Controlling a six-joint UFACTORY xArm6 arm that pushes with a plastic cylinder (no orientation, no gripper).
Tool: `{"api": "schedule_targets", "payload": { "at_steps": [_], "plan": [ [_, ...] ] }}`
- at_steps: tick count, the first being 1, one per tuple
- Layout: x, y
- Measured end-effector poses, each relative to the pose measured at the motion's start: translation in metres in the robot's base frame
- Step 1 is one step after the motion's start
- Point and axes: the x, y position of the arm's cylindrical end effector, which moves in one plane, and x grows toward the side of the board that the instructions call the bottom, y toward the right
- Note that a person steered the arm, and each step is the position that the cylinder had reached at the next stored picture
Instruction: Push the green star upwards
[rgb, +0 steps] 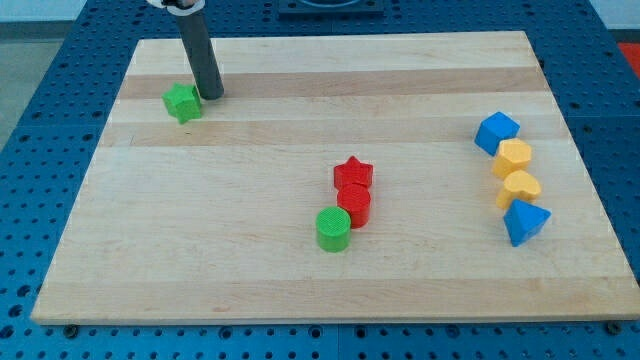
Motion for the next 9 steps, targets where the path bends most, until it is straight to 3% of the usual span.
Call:
{"api": "schedule_targets", "payload": {
  "at_steps": [1, 2, 4, 6, 7, 8, 9],
  "plan": [
    [0.004, 0.005],
    [0.039, 0.023],
    [0.100, -0.001],
    [0.100, -0.025],
    [0.074, -0.024],
    [0.023, -0.024],
    [0.019, -0.024]
  ]
}}
